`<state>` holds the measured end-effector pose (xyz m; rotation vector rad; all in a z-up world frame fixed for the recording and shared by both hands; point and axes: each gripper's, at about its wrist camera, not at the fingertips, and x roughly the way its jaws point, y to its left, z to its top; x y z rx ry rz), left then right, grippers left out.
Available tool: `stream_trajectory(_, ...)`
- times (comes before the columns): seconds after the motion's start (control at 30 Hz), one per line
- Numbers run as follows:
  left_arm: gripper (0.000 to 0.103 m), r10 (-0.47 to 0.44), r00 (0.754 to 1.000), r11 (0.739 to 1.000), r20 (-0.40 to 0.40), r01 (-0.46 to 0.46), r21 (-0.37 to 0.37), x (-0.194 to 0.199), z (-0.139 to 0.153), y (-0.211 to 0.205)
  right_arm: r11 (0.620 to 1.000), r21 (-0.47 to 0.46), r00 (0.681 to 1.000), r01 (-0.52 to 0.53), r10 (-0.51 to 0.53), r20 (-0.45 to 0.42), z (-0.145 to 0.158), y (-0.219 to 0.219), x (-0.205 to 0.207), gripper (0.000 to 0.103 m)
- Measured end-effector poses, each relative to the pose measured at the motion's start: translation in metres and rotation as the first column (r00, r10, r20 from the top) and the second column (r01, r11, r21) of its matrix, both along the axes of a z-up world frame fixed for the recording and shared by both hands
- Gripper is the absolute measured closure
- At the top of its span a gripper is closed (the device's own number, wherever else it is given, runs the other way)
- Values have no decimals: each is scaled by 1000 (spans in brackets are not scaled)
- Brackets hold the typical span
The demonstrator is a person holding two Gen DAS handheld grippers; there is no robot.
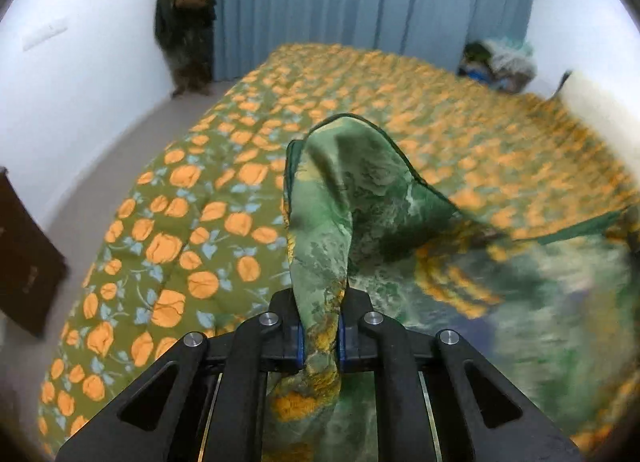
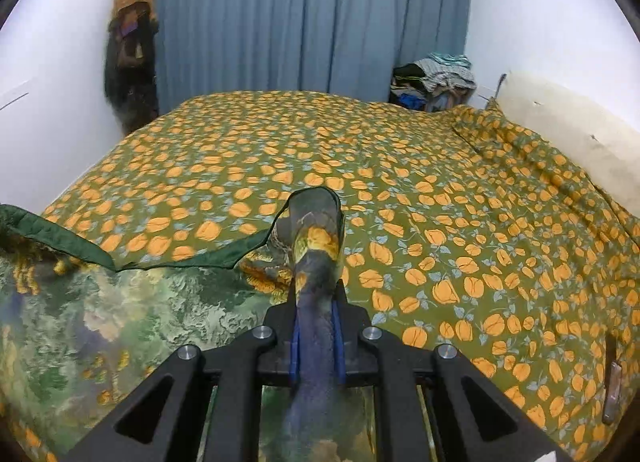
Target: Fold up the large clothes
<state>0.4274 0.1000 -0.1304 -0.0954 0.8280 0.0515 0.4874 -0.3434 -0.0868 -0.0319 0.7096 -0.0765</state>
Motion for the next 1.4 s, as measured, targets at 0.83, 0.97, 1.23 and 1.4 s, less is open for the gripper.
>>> stream_trajectory(0.83,84,39,998,999,-47,-41,-32,2,-119,5,986,159,990,57,-35,-139,-156,-16,11,86)
stream_trajectory(0.97,84,39,998,998,-43,-41,-48,2,-120,7,985,166,990,55,-32,-140,-157,-18,12,86)
stream_trajectory(1.23,84,40,999,997,-35,-42,-66,3,-122,9,980,194,991,54,-29,-132,-158,-23,12,86)
stream_trajectory(1.4,84,41,999,997,-31,-43,-70,3,-123,9,979,196,991,53,-28,-130,-159,-23,11,86)
